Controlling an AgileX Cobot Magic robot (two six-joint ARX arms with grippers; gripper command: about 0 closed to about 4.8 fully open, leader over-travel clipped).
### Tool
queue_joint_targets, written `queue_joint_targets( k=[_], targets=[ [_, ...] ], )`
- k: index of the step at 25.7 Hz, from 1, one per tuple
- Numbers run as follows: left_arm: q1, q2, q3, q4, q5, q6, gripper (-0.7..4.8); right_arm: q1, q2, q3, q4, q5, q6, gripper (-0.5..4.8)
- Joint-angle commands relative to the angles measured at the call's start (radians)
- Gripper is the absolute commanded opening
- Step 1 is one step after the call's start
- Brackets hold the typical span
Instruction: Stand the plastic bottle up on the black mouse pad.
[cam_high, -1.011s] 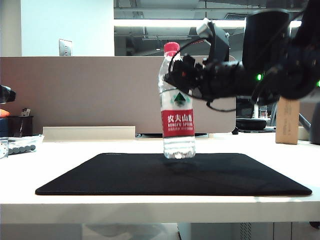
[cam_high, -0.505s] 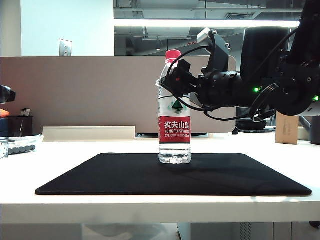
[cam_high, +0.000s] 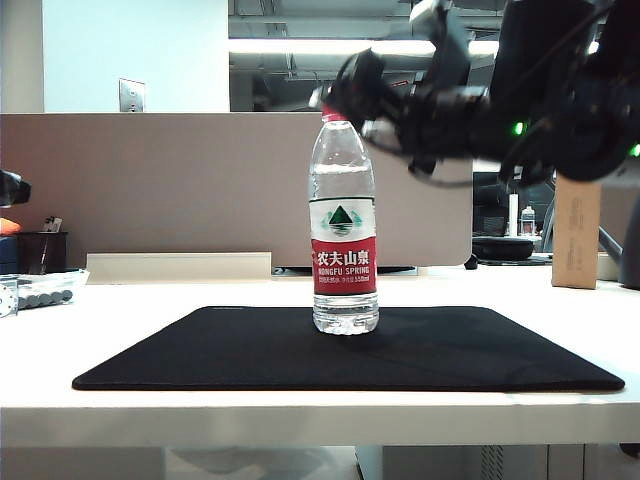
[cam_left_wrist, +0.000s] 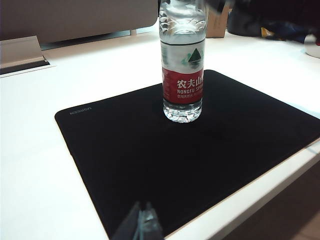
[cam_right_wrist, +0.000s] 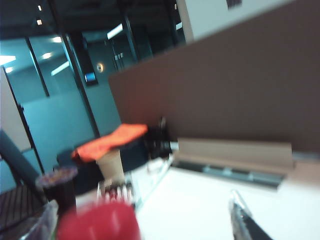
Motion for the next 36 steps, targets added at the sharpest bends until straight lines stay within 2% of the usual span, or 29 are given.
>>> queue_joint_targets(
  k=[1, 5, 6, 7, 8, 9, 10, 11, 12, 15, 18, 21, 22, 23, 24, 27, 29, 33, 36],
  targets=[
    [0.045, 0.001, 0.005, 0.010, 0.001, -0.003, -0.04, 0.002, -0.065, 0.005, 0.022, 0.002, 0.005, 4.76],
    [0.167, 0.001, 0.005, 0.010, 0.000, -0.003, -0.04, 0.002, -0.147, 0.005, 0.021, -0.003, 0.018, 4.69],
    [0.200, 0.001, 0.005, 0.010, 0.000, -0.003, -0.04, 0.002, -0.168, 0.005, 0.021, -0.006, 0.031, 4.53],
    [0.232, 0.001, 0.005, 0.010, 0.000, -0.003, -0.04, 0.002, -0.194, 0.005, 0.021, -0.014, 0.034, 4.13],
    [0.274, 0.001, 0.005, 0.010, 0.000, -0.003, -0.04, 0.002, -0.216, 0.005, 0.021, -0.030, 0.034, 3.60],
    [0.309, 0.001, 0.005, 0.010, 0.000, -0.003, -0.04, 0.002, -0.239, 0.005, 0.021, -0.048, 0.034, 2.79],
    [0.343, 0.001, 0.005, 0.010, 0.000, -0.003, -0.04, 0.002, -0.268, 0.005, 0.021, -0.071, 0.034, 1.49],
    [0.387, 0.001, 0.005, 0.010, 0.001, -0.003, -0.04, 0.001, -0.293, 0.005, 0.021, -0.084, 0.034, 0.44],
    [0.422, 0.001, 0.005, 0.010, 0.002, -0.003, -0.04, 0.001, -0.318, 0.005, 0.018, -0.093, 0.030, -0.18],
    [0.551, 0.001, 0.005, 0.010, -0.001, -0.003, -0.04, 0.001, -0.435, 0.004, -0.012, -0.096, 0.032, -0.03],
    [0.616, 0.001, 0.005, 0.010, 0.000, -0.003, -0.04, 0.001, -0.523, 0.003, -0.069, -0.095, 0.032, -0.03],
    [0.657, 0.001, 0.005, 0.010, 0.000, -0.003, -0.04, 0.000, -0.618, 0.003, -0.208, -0.063, 0.023, -0.03],
    [0.666, 0.001, 0.005, 0.010, 0.000, -0.003, -0.04, 0.000, -0.647, 0.003, -0.269, -0.049, 0.010, -0.03],
    [0.668, 0.001, 0.005, 0.010, -0.001, -0.003, -0.04, -0.011, -0.710, 0.003, -0.444, -0.037, -0.073, -0.03],
    [0.668, 0.001, 0.005, 0.010, 0.001, -0.003, -0.04, -0.022, -0.762, 0.002, -0.616, 0.004, -0.092, -0.03],
    [0.668, 0.001, 0.005, 0.010, 0.000, -0.003, -0.04, -0.027, -0.842, -0.008, -0.836, 0.042, -0.143, -0.03],
    [0.668, 0.001, 0.005, 0.010, 0.000, -0.003, -0.04, -0.027, -0.887, -0.042, -0.888, 0.093, -0.185, -0.03],
    [0.668, 0.001, 0.005, 0.010, 0.000, -0.003, -0.04, -0.027, -0.941, -0.132, -0.892, 0.257, -0.182, -0.02],
    [0.668, 0.001, 0.005, 0.010, 0.000, -0.003, -0.04, -0.027, -0.968, -0.198, -0.892, 0.340, -0.179, -0.02]
  ],
)
